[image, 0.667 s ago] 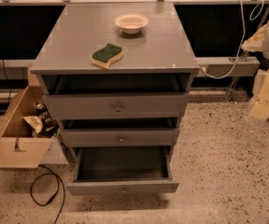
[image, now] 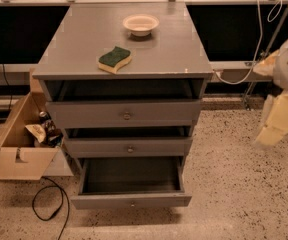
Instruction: Close bottom drawer
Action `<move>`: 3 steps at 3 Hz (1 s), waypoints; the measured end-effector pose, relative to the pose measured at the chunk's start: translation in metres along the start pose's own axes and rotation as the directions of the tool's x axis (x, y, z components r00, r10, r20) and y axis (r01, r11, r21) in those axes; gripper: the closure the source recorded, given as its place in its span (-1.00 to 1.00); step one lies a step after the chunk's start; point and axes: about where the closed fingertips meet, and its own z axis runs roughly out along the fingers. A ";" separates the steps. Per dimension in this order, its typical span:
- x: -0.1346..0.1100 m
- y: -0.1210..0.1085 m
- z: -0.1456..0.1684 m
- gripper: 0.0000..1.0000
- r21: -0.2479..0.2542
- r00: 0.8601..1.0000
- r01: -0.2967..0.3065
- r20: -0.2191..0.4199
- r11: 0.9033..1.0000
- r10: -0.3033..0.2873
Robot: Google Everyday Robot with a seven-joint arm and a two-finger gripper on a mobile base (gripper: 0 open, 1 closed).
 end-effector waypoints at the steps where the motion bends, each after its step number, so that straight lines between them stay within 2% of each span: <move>1: 0.006 0.030 0.063 -1.00 -0.059 0.993 -0.070 0.096 0.996 0.075; 2: 0.013 0.044 0.095 -1.00 -0.072 0.988 -0.101 0.109 0.992 0.108; 3: 0.012 0.044 0.095 -1.00 -0.071 0.988 -0.099 0.110 0.992 0.107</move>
Offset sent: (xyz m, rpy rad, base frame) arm -0.0131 0.0168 -0.0717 0.1313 0.0392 -0.0355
